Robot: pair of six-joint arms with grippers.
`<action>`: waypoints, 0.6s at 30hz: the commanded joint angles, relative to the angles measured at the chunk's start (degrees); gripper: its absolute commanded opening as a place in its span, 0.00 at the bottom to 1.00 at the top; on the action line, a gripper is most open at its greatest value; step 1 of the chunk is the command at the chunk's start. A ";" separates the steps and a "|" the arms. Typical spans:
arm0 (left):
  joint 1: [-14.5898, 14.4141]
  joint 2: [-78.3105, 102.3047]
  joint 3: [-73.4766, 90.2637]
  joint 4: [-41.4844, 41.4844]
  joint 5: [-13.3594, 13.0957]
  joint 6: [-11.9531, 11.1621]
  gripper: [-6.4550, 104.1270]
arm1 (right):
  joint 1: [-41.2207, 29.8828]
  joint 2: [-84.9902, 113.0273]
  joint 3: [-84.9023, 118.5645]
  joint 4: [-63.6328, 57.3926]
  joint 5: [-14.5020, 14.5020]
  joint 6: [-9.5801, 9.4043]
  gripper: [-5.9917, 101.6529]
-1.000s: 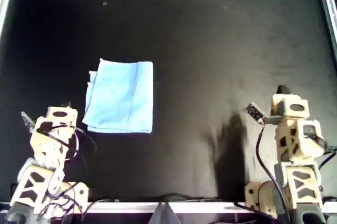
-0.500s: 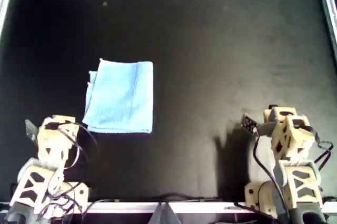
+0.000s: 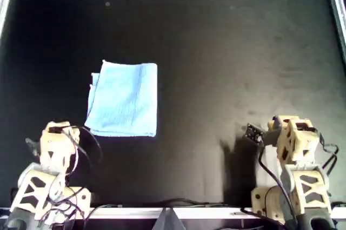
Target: Fold a cloth
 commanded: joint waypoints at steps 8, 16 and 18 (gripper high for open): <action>0.26 0.79 -0.79 3.69 0.35 10.72 0.04 | 0.26 1.93 0.79 2.72 -0.44 0.35 0.07; -1.05 0.88 -1.67 8.35 0.35 10.55 0.04 | 0.35 13.01 0.62 17.49 -0.44 0.35 0.08; -1.05 0.88 -1.05 8.35 0.18 10.55 0.04 | 0.35 15.03 0.62 19.25 -0.44 0.35 0.08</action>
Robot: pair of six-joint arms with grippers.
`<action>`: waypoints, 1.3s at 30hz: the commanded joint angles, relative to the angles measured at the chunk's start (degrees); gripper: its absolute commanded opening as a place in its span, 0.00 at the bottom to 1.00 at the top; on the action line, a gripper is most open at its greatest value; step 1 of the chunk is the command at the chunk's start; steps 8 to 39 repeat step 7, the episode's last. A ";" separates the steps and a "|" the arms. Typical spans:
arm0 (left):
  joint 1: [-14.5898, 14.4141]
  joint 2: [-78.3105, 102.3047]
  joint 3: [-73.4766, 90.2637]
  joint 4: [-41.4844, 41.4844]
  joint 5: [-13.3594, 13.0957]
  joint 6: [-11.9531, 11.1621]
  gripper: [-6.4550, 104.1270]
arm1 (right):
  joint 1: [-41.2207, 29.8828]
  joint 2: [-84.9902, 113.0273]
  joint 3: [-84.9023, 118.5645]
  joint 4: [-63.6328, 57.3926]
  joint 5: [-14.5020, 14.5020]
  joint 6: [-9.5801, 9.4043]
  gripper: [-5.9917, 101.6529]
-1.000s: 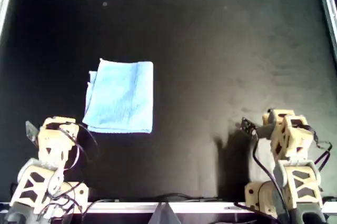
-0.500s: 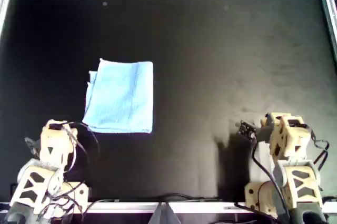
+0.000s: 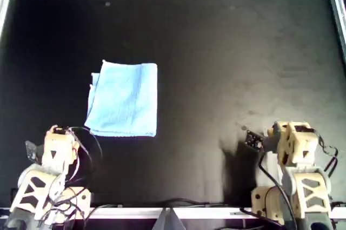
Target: Fold a cloth
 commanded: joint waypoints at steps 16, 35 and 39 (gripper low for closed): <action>-0.79 0.79 -0.70 0.00 0.18 -0.18 0.04 | 0.44 3.69 0.70 2.81 -0.35 -0.26 0.08; -0.79 0.79 -0.70 0.00 0.18 -0.18 0.04 | 0.44 3.69 0.70 2.81 -0.35 -0.26 0.08; -0.79 0.79 -0.70 0.00 0.18 -0.18 0.04 | 0.44 3.69 0.70 2.81 -0.35 -0.26 0.08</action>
